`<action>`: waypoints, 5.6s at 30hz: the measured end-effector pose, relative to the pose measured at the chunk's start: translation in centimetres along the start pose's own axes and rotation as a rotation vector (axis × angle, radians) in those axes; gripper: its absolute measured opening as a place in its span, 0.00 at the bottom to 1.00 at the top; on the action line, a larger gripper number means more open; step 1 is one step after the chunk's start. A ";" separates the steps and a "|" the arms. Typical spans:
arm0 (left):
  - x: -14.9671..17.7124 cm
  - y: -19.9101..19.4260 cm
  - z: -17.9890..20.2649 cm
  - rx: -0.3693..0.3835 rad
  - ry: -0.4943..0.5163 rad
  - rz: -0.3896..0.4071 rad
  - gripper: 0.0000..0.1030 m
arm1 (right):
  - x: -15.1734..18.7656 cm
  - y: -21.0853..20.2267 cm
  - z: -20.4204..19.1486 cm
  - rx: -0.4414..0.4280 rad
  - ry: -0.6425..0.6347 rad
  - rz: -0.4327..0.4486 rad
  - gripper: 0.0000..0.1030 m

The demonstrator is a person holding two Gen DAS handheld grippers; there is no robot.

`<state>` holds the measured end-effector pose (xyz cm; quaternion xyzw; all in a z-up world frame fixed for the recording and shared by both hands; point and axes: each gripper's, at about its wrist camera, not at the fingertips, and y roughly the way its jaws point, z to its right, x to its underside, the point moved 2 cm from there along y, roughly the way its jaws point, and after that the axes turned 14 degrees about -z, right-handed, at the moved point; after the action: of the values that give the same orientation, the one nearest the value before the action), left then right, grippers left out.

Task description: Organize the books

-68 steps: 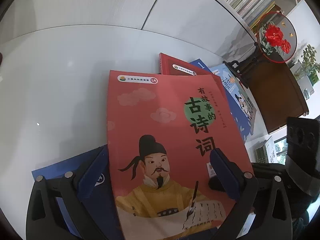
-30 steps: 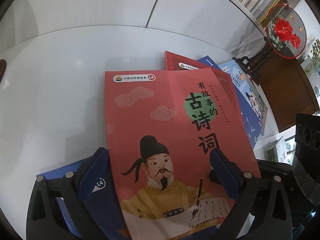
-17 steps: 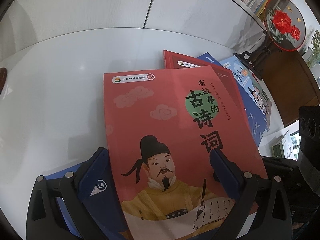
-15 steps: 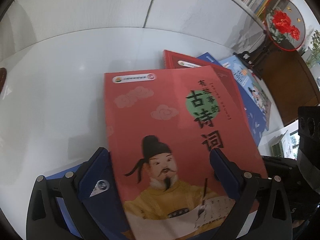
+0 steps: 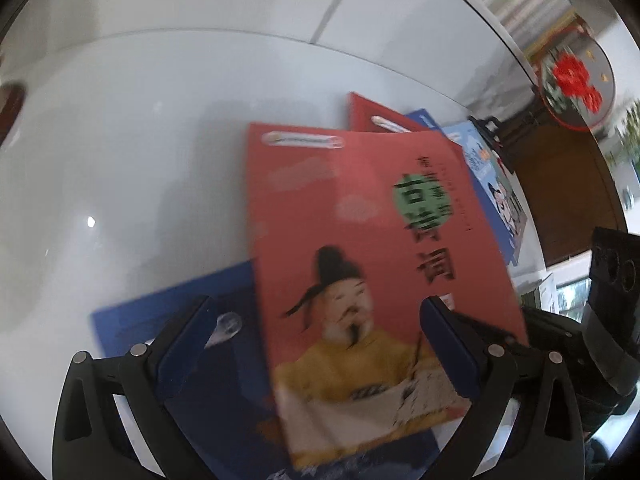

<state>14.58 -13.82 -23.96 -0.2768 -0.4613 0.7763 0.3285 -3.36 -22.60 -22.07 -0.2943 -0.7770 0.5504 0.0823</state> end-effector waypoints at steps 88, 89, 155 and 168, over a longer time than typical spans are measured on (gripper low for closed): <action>-2.3 -3.9 8.4 0.324 0.080 0.000 0.90 | 4.2 -4.8 -1.6 0.489 -0.131 -0.001 0.28; -2.1 -4.0 8.9 0.326 0.084 0.002 0.90 | 4.6 -5.3 -1.5 0.492 -0.129 0.004 0.28; 7.7 9.5 34.2 0.258 0.217 -0.139 0.90 | 20.8 -17.0 21.8 0.492 0.103 -0.033 0.29; 7.3 7.4 33.6 0.207 0.202 -0.094 0.91 | 20.9 -17.8 22.1 0.513 0.133 -0.033 0.39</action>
<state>-16.53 -28.81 -17.41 -0.2961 -0.3557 0.7718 0.4359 -36.88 -32.86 -18.48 -0.2867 -0.6095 0.7075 0.2140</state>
